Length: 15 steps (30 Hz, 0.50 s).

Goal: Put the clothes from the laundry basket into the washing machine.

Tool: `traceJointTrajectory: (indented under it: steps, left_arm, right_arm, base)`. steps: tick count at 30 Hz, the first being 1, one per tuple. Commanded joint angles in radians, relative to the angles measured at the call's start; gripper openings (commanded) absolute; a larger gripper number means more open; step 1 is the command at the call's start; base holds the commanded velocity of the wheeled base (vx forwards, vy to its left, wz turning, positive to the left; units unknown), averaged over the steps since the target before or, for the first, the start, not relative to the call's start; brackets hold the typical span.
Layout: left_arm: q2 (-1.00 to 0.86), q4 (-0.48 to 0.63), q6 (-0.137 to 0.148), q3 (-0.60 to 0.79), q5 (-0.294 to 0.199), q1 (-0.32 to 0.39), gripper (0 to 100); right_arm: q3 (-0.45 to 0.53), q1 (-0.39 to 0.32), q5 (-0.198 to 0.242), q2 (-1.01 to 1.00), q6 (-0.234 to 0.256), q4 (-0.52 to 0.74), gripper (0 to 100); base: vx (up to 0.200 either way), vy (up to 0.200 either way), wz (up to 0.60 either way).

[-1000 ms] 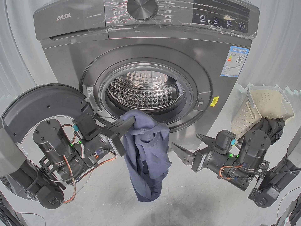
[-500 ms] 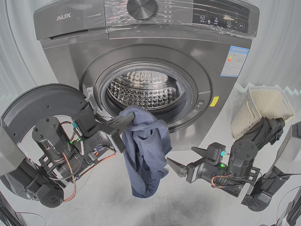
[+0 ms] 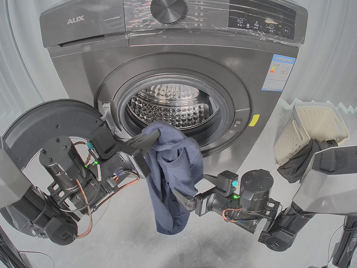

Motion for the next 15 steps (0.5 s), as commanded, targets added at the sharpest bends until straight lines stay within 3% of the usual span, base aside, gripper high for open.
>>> traceJointTrajectory:
  steps: [1,7,13,14,15]
  left_arm:
    - [0.002,0.0,0.002,-0.001,0.0,-0.003,0]
    - [-0.001,0.0,0.0,-0.001,0.0,-0.003,0]
    - [-0.004,0.0,-0.001,-0.001,0.0,-0.003,0]
    - [-0.004,0.0,-0.001,-0.001,0.0,-0.003,0]
    - [-0.001,0.0,-0.001,-0.001,0.0,-0.003,0]
  right_arm:
    - [-0.072,-0.01,0.0,0.085,0.0,0.0,100]
    - [-0.158,-0.028,0.0,0.125,0.0,0.002,100]
    - [-0.171,-0.028,-0.003,0.15,0.001,-0.006,100]
    - [-0.171,-0.028,-0.003,0.148,0.003,-0.008,0]
    - [-0.171,-0.024,-0.003,0.148,0.003,-0.017,0]
  base:
    - [0.0,0.0,0.0]
    - [0.0,0.0,0.0]
    - [0.0,0.0,0.0]
    - [0.0,0.0,0.0]
    - [0.0,0.0,0.0]
